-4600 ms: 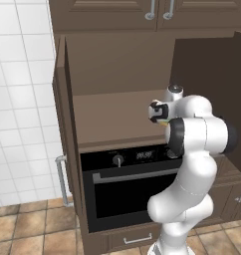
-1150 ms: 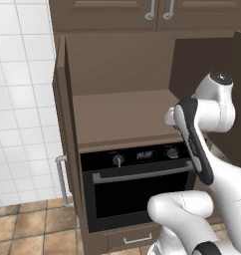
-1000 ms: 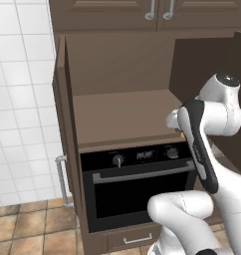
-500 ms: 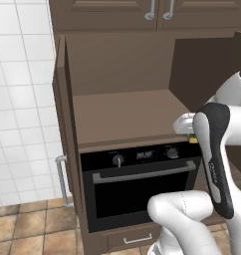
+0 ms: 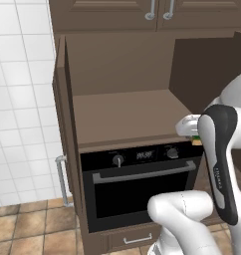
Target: Open the cabinet. Pick the sponge and place it next to the sink. Then close the cabinet.
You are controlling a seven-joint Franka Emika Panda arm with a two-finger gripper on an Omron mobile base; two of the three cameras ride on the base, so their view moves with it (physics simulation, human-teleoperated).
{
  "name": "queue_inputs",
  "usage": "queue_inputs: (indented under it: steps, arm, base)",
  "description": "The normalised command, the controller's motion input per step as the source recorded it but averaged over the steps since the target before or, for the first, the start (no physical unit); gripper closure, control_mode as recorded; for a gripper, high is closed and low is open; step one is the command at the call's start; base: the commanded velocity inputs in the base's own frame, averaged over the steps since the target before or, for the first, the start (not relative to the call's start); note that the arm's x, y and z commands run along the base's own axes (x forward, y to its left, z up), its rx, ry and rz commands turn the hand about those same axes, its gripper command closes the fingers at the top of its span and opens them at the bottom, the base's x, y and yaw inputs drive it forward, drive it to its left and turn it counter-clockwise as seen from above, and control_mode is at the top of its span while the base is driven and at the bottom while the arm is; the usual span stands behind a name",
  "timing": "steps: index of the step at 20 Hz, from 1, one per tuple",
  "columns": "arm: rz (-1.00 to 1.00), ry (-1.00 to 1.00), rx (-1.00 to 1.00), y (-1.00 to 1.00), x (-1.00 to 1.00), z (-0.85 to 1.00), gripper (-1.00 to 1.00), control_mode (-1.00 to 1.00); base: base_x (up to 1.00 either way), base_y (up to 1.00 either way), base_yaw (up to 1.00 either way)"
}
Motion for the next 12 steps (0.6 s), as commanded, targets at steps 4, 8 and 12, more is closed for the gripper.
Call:
queue_inputs:
  steps: [4,8,12]
  arm:
    - [0.00,0.00,0.00,0.00,0.00,0.00,1.00,-1.00]
    - [0.00,0.00,0.00,0.00,0.00,0.00,1.00,-1.00]
    - [0.00,0.02,0.00,0.00,-0.23,-0.01,1.00,-1.00]
  base:
    - [0.00,0.00,0.00]
    - [0.00,0.00,0.00]
    - [0.00,0.00,0.00]
